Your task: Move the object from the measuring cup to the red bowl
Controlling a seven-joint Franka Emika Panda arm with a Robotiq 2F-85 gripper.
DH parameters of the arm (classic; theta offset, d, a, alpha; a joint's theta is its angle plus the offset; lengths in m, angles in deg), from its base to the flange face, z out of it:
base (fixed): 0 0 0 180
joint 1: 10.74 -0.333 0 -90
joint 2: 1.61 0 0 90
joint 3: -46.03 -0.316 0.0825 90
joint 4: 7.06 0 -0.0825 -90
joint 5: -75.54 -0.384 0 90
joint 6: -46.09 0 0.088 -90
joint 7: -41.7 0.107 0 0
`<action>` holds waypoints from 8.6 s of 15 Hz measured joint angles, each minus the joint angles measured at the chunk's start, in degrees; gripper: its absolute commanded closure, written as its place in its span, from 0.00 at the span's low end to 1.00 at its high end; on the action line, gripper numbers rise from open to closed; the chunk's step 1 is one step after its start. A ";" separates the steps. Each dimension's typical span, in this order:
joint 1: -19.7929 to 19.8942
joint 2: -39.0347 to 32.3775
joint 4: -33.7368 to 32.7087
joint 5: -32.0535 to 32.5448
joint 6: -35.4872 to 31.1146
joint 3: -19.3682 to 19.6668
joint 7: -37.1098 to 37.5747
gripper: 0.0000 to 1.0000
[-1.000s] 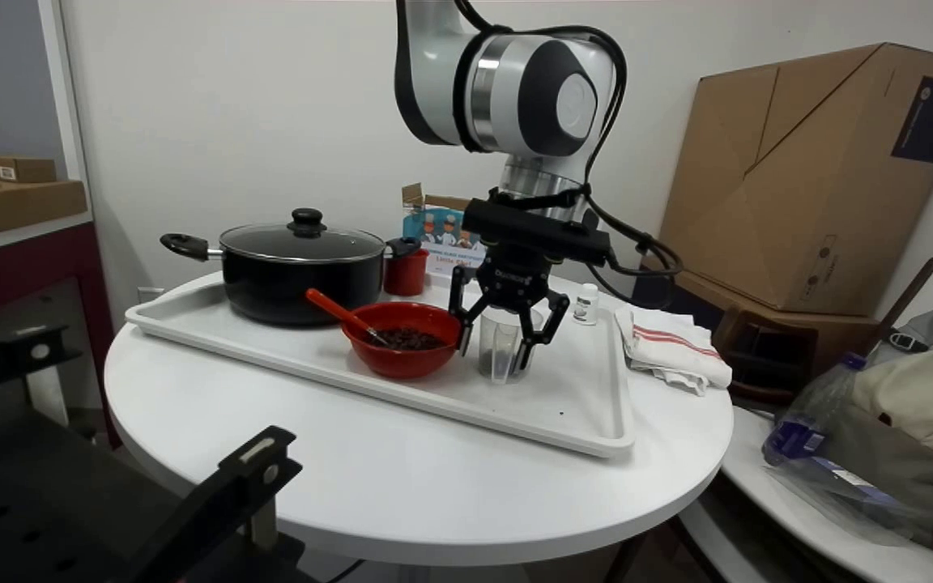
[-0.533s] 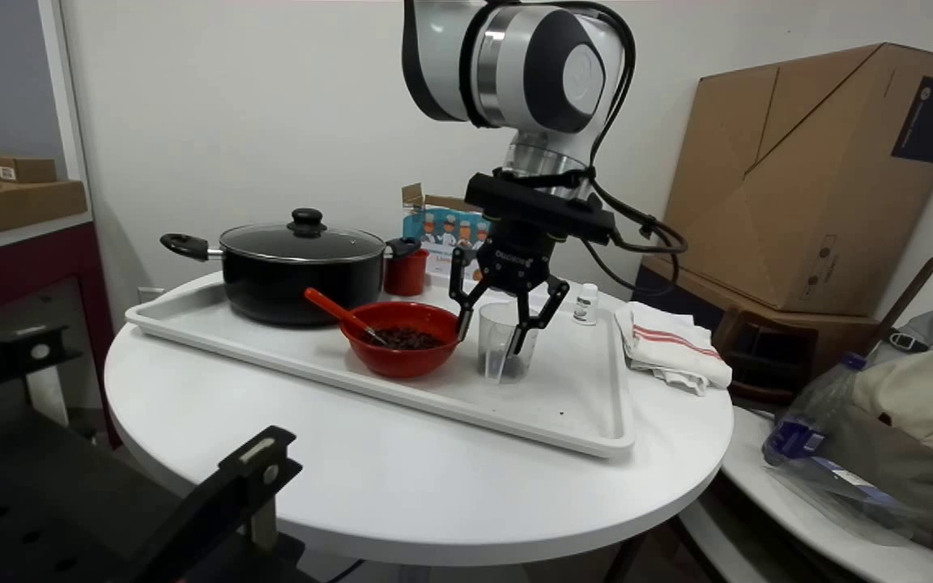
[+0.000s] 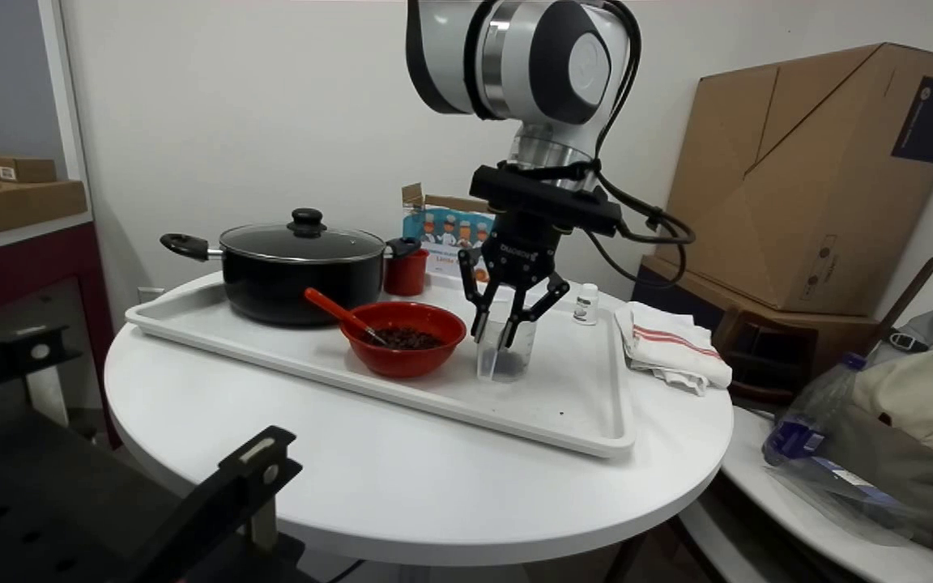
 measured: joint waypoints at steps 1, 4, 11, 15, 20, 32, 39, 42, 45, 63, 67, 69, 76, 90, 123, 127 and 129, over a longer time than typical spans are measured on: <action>-0.01 0.25 0.01 0.00 0.50 0.00 0.00 0.87; -0.25 2.42 -0.02 0.00 4.55 0.00 0.00 0.87; -1.12 12.16 -1.53 -0.03 22.87 0.54 -0.02 0.87; -2.75 15.36 -3.12 0.18 32.28 1.34 -1.86 0.87; -6.90 14.86 -4.51 0.54 37.72 1.32 -3.39 0.86; -13.88 3.04 -13.52 6.41 50.14 0.97 -2.25 0.87; -17.92 1.82 -19.46 20.16 53.38 0.02 -4.71 0.87; -20.10 1.82 -19.31 24.45 54.36 -1.34 -8.38 0.86; -22.24 1.82 -18.89 28.68 55.42 -2.07 -11.98 0.86; -30.06 3.56 -3.06 63.53 56.83 -5.52 -6.35 0.87; -31.25 3.59 0.66 71.76 56.88 -6.13 0.64 0.87; -31.55 3.59 2.12 74.94 56.97 -6.23 3.38 0.87; -32.56 3.56 6.68 83.41 58.80 -6.51 9.36 0.87; -35.13 3.16 16.51 94.03 68.78 -7.99 14.98 0.87; -35.17 -5.78 21.76 117.39 90.24 -6.23 29.67 0.87; -35.17 -6.54 21.82 118.58 92.14 -6.06 30.73 0.87; -35.17 -6.90 21.82 119.04 93.11 -6.01 31.10 0.87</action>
